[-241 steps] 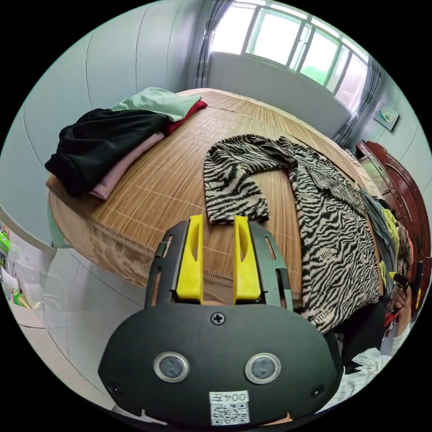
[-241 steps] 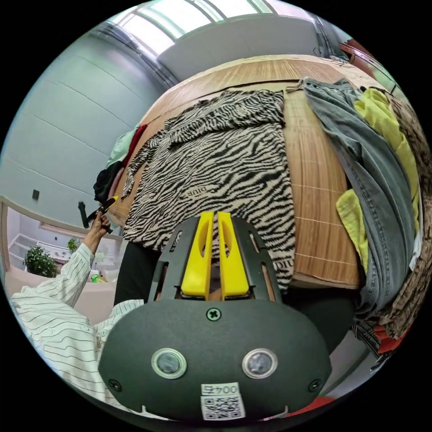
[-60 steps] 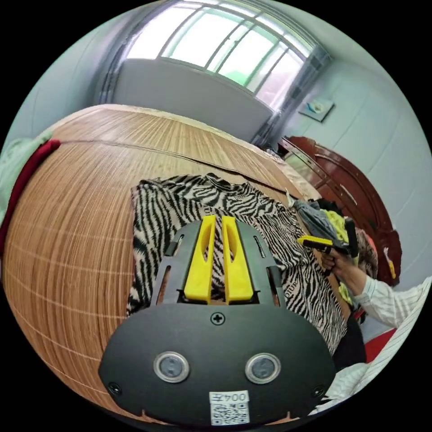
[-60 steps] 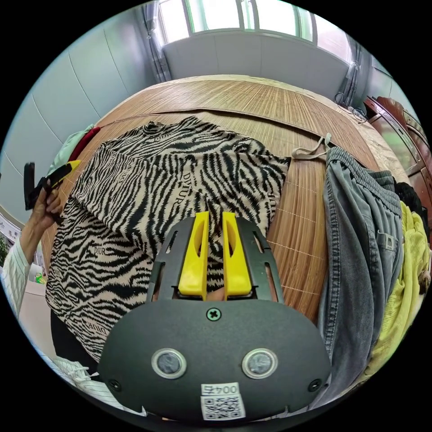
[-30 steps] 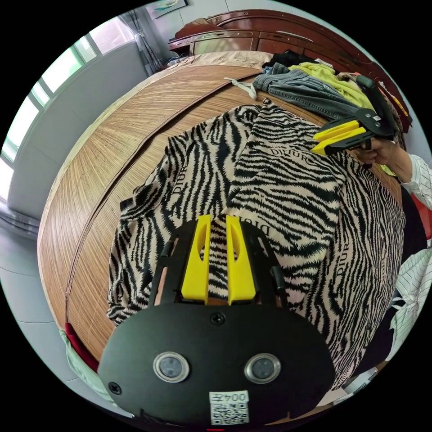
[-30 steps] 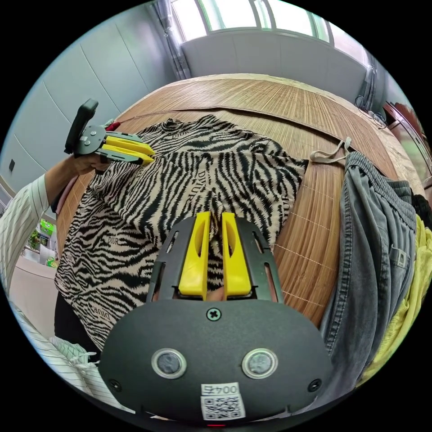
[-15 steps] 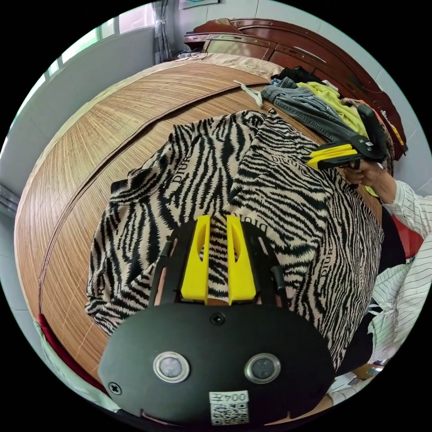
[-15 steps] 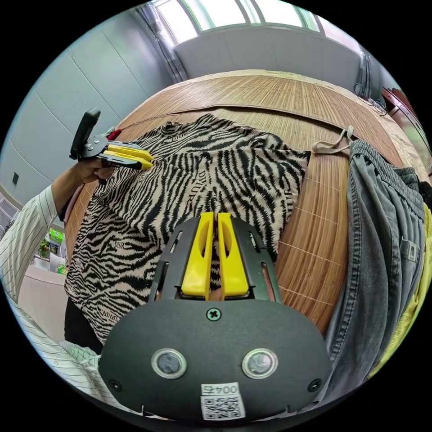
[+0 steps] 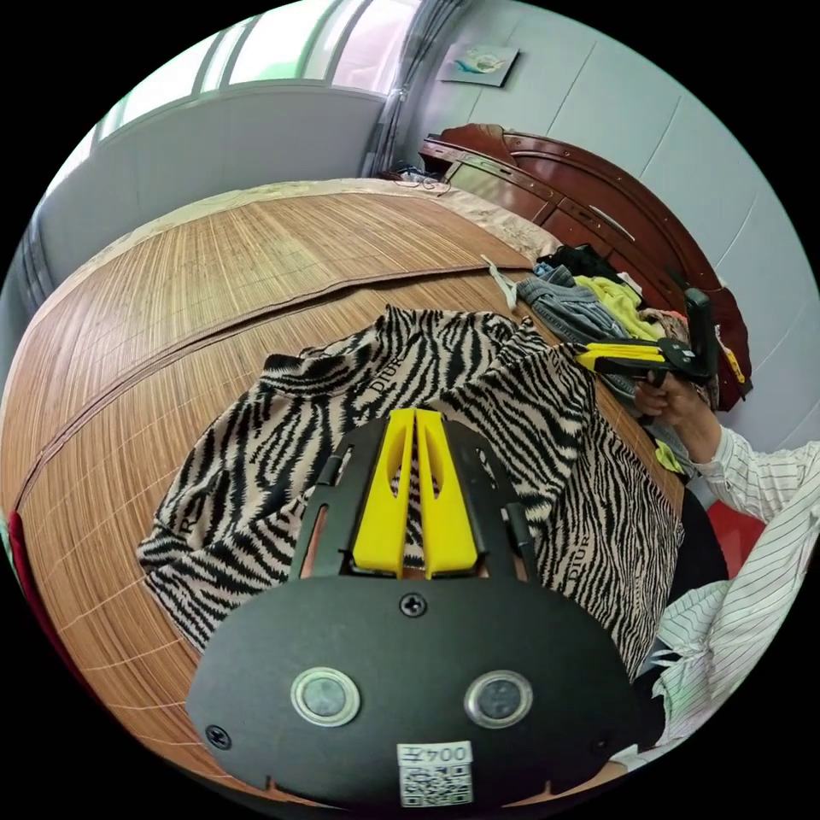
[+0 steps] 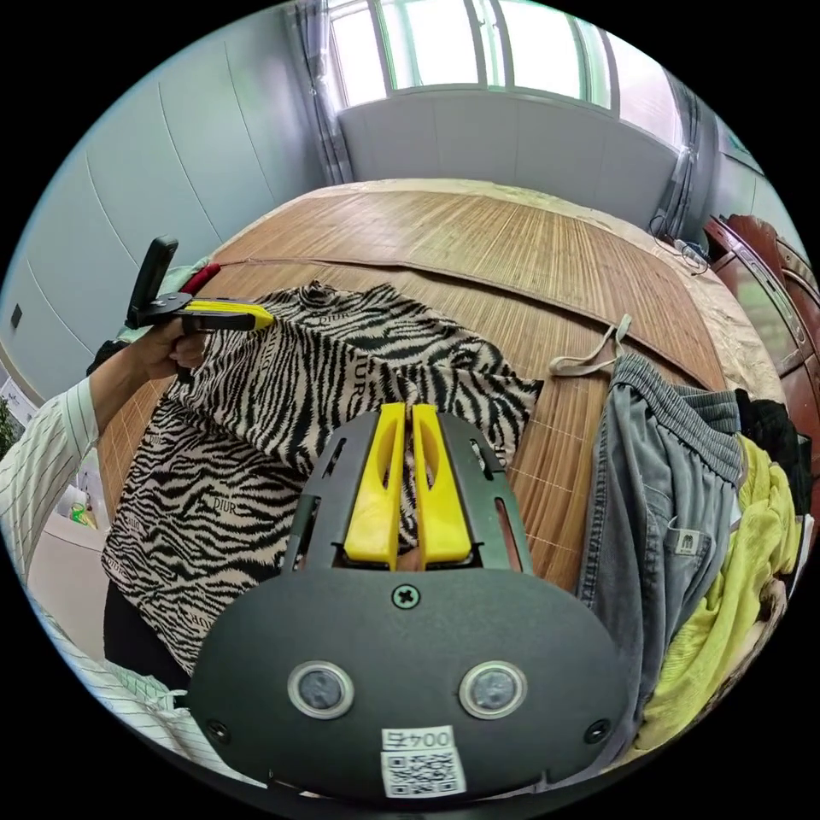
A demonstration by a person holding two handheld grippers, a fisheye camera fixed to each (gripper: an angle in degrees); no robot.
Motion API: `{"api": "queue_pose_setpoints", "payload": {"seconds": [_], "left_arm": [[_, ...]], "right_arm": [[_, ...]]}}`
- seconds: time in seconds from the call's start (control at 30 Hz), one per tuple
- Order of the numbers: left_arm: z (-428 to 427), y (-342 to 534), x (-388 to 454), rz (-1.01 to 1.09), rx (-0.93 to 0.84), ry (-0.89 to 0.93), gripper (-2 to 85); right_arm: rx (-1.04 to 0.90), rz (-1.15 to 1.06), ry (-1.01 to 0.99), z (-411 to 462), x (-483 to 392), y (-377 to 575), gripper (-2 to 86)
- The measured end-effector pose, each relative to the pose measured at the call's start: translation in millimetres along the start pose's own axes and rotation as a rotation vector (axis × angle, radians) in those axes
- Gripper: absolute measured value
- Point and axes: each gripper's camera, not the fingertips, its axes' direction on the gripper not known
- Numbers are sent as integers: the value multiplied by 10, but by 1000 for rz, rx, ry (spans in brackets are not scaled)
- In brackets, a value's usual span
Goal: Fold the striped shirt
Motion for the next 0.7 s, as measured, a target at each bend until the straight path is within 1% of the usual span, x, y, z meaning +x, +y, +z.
{"api": "queue_pose_setpoints", "payload": {"seconds": [0.1, 0.2, 0.23, 0.3, 0.37, 0.47, 0.53, 0.57, 0.6, 0.7], "left_arm": [[120, 31, -106, -58, -60, -6, 11], [124, 84, -257, -143, -92, 34, 26], [86, 110, -333, -167, -94, 86, 37], [-37, 158, -467, -227, -55, 166, 51], [-287, 272, -648, -322, 71, 282, 56], [-541, 489, -756, -418, 222, 424, 48], [-627, 639, -721, -441, 250, 443, 39], [-680, 744, -671, -442, 255, 421, 34], [-704, 797, -647, -444, 254, 406, 32], [-832, 1080, -529, -463, 249, 328, 27]], "right_arm": [[-106, 72, -41, 313, 157, -59, 31], [-109, 147, -110, 348, 301, -4, 40], [-91, 164, -125, 312, 329, 23, 41], [-33, 236, -154, 150, 438, 174, 41], [-12, 264, -168, 61, 466, 327, 33], [-35, 204, -143, 30, 324, 536, 8], [-73, 122, -120, 65, 172, 626, 2], [-100, 65, -85, 96, 77, 683, 1], [-64, 17, -45, 59, 10, 738, 1], [-43, 34, -26, -66, 3, 713, 8]]}}
